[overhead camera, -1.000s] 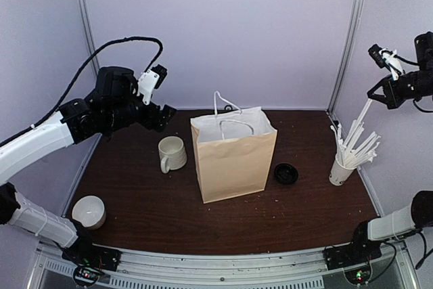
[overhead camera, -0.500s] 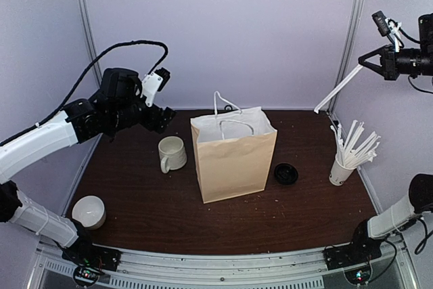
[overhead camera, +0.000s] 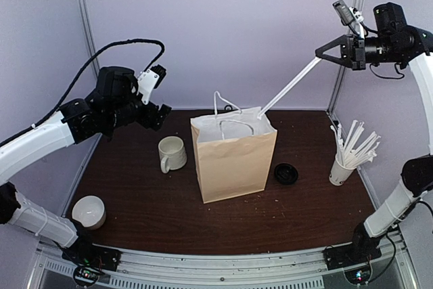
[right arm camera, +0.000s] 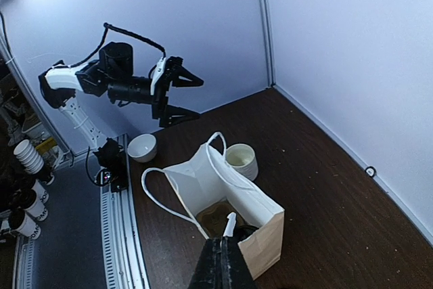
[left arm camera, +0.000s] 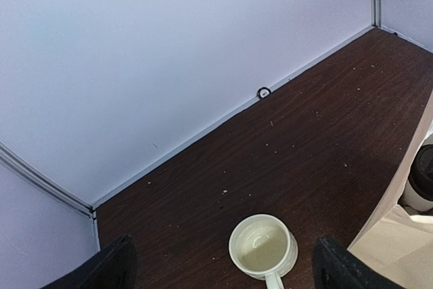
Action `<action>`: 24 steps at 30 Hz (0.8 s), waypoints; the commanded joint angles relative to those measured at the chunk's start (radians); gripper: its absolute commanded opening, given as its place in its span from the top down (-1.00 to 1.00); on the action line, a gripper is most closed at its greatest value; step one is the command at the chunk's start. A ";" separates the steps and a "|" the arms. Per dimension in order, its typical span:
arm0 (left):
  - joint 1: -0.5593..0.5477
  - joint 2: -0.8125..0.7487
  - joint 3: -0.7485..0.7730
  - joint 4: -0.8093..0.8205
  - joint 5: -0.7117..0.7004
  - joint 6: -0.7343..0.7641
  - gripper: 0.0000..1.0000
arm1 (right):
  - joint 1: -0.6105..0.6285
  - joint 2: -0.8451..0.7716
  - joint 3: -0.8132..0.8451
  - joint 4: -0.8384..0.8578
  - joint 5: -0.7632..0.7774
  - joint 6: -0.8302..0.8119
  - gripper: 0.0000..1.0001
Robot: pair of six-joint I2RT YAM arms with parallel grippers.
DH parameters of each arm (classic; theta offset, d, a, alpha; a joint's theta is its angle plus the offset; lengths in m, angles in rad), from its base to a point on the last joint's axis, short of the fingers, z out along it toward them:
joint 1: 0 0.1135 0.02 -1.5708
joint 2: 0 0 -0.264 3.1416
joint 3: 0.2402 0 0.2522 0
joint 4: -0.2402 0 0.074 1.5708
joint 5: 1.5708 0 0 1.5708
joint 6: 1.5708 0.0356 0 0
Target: Pack the takeout coffee
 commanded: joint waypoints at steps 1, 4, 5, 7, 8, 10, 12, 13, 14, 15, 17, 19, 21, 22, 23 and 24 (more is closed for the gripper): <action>0.003 0.003 0.005 0.051 -0.029 0.016 -0.88 | 0.087 0.016 0.031 -0.040 -0.028 -0.040 1.00; 0.007 0.012 0.007 0.049 -0.030 0.014 -0.88 | 0.184 0.045 0.009 -0.048 0.054 -0.064 1.00; 0.008 0.014 0.007 0.050 -0.029 0.013 -0.87 | 0.222 0.057 0.002 -0.043 0.091 -0.066 1.00; 0.010 0.013 0.005 0.051 -0.030 0.014 -0.87 | 0.293 0.088 -0.006 -0.033 0.170 -0.069 1.00; 0.011 0.013 0.004 0.051 -0.030 0.014 -0.88 | 0.326 0.106 -0.002 -0.029 0.201 -0.070 1.00; 0.011 0.009 0.004 0.049 -0.031 0.013 -0.88 | 0.390 0.145 0.013 -0.040 0.268 -0.097 1.00; 0.011 0.004 0.000 0.051 -0.032 0.017 -0.87 | 0.454 0.182 0.030 -0.045 0.356 -0.125 1.00; 0.011 0.001 -0.002 0.052 -0.034 0.019 -0.88 | 0.480 0.204 0.042 -0.045 0.386 -0.134 1.00; 0.011 -0.002 -0.003 0.054 -0.035 0.022 -0.87 | 0.502 0.225 0.056 -0.043 0.408 -0.137 1.00; 0.011 -0.002 -0.005 0.055 -0.034 0.024 -0.87 | 0.526 0.250 0.072 -0.037 0.423 -0.139 1.00; 0.012 -0.005 -0.008 0.058 -0.031 0.026 -0.87 | 0.555 0.298 0.103 -0.025 0.459 -0.135 1.00; 0.012 -0.007 -0.011 0.060 -0.029 0.028 -0.87 | 0.574 0.344 0.132 -0.006 0.484 -0.120 1.00; 0.013 -0.010 -0.015 0.064 -0.022 0.029 -0.87 | 0.589 0.388 0.155 0.006 0.502 -0.103 1.00; 0.012 -0.010 -0.017 0.064 -0.020 0.030 -0.87 | 0.597 0.411 0.168 0.007 0.511 -0.100 1.00; 0.012 -0.012 -0.018 0.066 -0.017 0.030 -0.88 | 0.604 0.431 0.179 0.003 0.516 -0.100 1.00; 0.012 -0.015 -0.020 0.068 -0.015 0.029 -0.87 | 0.609 0.449 0.186 0.002 0.522 -0.100 1.00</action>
